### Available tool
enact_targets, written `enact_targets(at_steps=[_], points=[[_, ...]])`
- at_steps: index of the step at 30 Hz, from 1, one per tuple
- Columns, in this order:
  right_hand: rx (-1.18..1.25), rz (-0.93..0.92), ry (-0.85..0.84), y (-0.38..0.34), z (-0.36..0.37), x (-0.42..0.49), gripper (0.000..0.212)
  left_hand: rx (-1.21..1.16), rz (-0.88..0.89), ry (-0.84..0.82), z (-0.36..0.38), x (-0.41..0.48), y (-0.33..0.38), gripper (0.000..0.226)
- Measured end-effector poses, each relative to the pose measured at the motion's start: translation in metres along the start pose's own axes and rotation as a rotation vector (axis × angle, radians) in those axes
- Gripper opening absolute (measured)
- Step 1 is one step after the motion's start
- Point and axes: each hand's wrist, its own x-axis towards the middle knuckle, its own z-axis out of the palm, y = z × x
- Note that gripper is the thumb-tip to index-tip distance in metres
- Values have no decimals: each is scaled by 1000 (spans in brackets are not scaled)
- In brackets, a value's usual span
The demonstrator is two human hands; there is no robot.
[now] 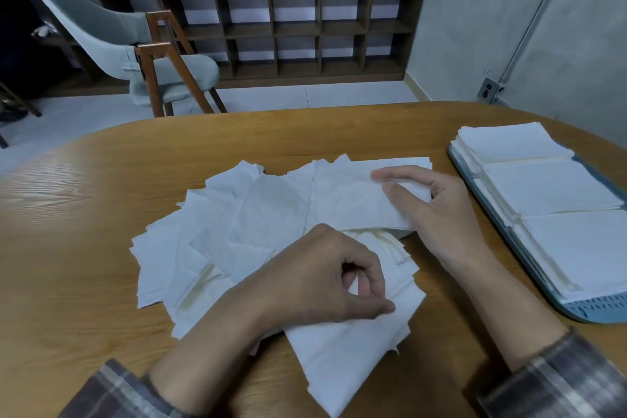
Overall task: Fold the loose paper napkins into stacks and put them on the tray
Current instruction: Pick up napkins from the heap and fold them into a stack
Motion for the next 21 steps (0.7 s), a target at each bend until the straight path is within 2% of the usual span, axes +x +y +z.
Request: enact_targets(at_steps=[4, 10, 14, 17, 21], points=[[1, 2, -2, 1, 0, 1, 22, -83, 7, 19, -5, -1, 1, 9], [22, 6, 0, 2, -3, 2, 21, -454, -19, 92, -26, -4, 2, 9], [19, 11, 3, 4, -2, 2, 21, -500, -89, 102, -35, -4, -2, 9], [21, 27, 6, 4, -3, 3, 22, -416, -150, 161, -32, 0, -8, 6], [20, 33, 8, 5, -3, 3, 22, -91, -109, 329, -19, 4, -16, 7]])
